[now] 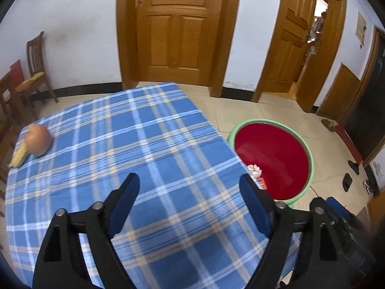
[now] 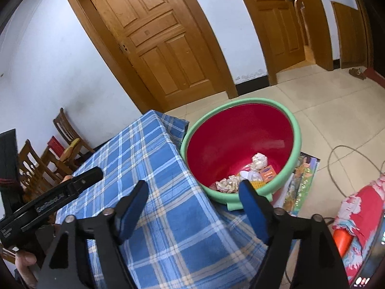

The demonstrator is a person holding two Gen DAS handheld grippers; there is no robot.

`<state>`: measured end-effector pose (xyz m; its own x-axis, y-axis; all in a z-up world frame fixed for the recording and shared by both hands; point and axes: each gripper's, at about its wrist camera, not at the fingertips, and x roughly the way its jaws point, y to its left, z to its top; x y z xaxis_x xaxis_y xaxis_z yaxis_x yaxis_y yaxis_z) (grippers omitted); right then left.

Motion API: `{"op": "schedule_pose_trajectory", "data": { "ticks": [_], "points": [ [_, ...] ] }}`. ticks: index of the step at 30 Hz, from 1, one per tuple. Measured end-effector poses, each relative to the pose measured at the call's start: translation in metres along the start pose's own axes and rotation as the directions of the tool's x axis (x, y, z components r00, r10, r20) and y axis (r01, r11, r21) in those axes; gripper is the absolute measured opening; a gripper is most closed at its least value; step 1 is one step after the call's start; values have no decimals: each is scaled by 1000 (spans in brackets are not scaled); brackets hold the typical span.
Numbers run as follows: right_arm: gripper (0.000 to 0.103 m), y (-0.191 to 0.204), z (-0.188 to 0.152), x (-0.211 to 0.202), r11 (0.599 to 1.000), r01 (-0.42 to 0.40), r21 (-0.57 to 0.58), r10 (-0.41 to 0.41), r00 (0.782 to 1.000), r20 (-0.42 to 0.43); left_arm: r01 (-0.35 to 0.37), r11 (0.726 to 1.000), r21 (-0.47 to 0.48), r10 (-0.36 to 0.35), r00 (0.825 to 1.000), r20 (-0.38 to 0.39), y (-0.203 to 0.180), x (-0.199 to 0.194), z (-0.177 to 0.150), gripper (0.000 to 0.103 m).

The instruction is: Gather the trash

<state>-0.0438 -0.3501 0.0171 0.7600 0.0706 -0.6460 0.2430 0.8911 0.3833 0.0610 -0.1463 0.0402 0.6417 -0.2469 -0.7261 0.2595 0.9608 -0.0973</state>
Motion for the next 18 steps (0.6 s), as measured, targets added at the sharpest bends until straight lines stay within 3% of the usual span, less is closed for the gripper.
{"op": "schedule_pose_trajectory", "data": {
  "ticks": [3, 9, 18],
  "points": [
    [93, 11, -6, -8, 999, 16, -37, -16, 1000, 6, -41, 999, -20, 41, 999, 17, 10, -12, -4, 85],
    [101, 27, -16, -22, 997, 9, -76, -7, 1000, 27, -78, 996, -50, 80, 996, 37, 26, -36, -18, 86],
    [103, 39, -23, -38, 995, 18, -98, -11, 998, 68, -123, 988, -88, 129, 989, 69, 36, -62, -39, 89]
  ]
}}
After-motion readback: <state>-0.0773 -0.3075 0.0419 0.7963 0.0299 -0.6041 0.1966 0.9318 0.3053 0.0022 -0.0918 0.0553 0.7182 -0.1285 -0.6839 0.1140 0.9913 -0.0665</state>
